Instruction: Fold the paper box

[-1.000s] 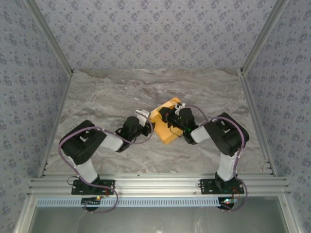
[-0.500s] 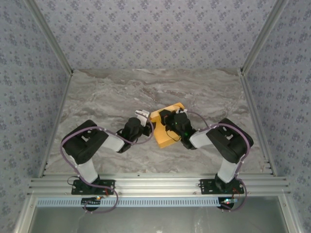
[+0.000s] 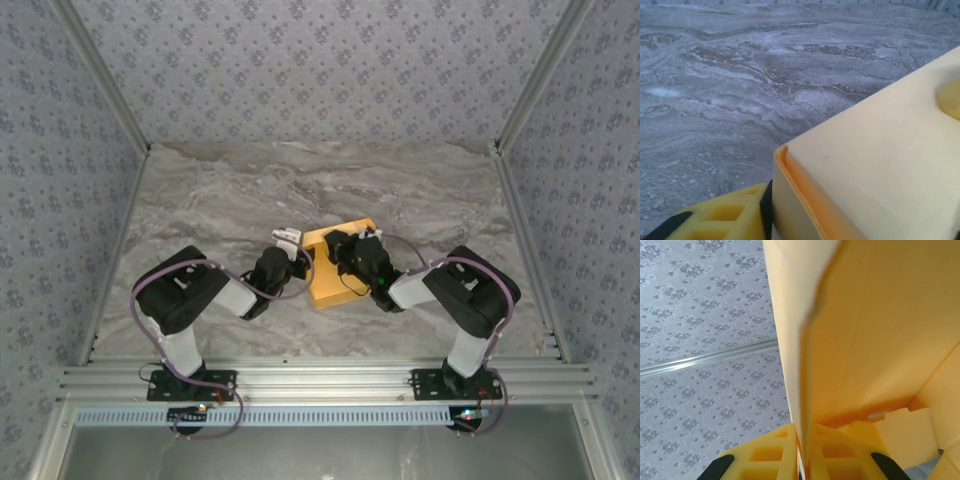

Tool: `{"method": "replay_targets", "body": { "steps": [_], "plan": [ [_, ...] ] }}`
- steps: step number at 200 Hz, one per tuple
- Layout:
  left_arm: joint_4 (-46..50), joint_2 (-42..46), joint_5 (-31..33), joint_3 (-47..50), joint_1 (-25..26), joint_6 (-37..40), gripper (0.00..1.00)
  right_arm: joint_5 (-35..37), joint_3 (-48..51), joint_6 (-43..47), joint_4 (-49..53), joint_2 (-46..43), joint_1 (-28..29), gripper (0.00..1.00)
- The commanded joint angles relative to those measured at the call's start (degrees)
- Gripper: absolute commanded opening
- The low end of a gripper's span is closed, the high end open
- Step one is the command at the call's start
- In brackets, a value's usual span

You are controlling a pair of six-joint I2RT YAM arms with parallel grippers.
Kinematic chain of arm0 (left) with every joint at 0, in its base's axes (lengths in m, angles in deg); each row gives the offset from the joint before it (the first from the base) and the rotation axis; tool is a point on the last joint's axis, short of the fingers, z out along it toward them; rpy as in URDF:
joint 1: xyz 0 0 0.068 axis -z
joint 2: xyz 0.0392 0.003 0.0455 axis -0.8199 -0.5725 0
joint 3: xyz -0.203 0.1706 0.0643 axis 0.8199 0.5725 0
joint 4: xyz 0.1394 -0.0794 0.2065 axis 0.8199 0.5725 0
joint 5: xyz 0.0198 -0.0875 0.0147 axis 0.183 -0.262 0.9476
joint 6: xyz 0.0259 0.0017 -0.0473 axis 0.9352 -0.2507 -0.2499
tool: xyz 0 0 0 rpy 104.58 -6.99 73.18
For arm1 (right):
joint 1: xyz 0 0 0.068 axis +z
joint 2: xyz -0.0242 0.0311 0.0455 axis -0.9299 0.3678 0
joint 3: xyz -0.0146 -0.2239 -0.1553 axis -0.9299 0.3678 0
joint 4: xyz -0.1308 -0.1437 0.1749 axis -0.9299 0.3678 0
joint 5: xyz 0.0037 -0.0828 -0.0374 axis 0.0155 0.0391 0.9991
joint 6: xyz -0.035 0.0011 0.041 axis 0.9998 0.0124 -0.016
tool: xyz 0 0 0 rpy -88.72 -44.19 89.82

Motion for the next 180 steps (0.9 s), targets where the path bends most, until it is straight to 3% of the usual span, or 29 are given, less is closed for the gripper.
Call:
{"method": "replay_targets", "body": {
  "steps": [1,45,56,72,101,145,180],
  "plan": [
    [0.49,-0.97,5.64,-2.15,-0.57,-2.35,0.29,0.33,1.93,-0.25,6.92,-0.77,1.05,0.12],
    [1.33,-0.89,9.47,-1.92,-0.55,-4.73,0.28,0.39,1.99,0.08,9.33,-1.69,1.67,0.13],
    [0.94,-0.8,9.44,-1.38,-0.56,-5.1,0.34,0.64,2.17,0.07,9.34,-1.66,1.63,0.13],
    [-0.18,0.13,7.59,0.01,-0.5,-5.53,0.51,0.82,2.22,-0.07,9.36,-1.63,1.47,0.13],
    [-2.39,2.74,1.09,3.43,-0.49,-3.74,0.61,0.95,1.88,0.26,9.41,-1.7,1.05,0.12],
    [-1.08,6.4,2.87,7.45,-0.52,-2.26,0.64,1.05,1.23,0.57,9.93,-1.61,0.98,0.11],
    [-1.76,3.55,4.97,6.01,-0.55,-0.17,0.62,0.7,0.89,0.53,10.5,-1.56,1.03,0.1]
  ]
}}
